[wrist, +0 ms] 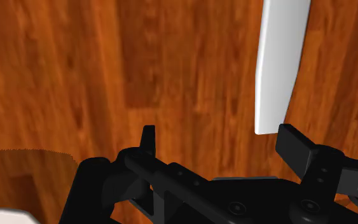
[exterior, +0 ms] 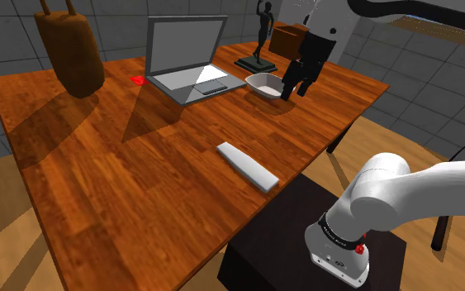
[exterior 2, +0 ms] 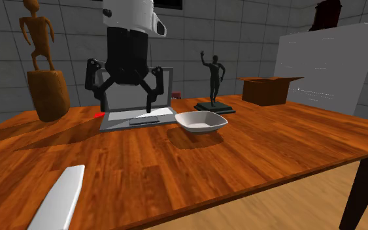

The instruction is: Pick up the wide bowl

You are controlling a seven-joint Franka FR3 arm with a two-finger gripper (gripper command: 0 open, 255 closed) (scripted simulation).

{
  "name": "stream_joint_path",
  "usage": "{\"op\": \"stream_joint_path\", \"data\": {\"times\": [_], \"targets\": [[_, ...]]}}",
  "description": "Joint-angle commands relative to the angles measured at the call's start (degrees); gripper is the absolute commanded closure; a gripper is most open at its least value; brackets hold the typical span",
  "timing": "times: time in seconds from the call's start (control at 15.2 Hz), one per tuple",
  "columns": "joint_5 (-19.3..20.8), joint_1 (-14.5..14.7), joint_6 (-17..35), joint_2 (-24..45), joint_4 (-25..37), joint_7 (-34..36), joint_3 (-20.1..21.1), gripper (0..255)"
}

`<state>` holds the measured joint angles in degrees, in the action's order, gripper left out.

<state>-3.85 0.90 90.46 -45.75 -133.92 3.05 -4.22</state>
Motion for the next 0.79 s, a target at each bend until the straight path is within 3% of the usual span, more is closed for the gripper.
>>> {"op": "stream_joint_path", "data": {"times": [0.0, 0.73], "targets": [[0.0, 0.0, 0.0, 0.0, 0.0, 0.0, 0.0, 0], [5.2, -1.8, 13.3, 18.3, 6.1, -8.6, -6.8, 0]]}}
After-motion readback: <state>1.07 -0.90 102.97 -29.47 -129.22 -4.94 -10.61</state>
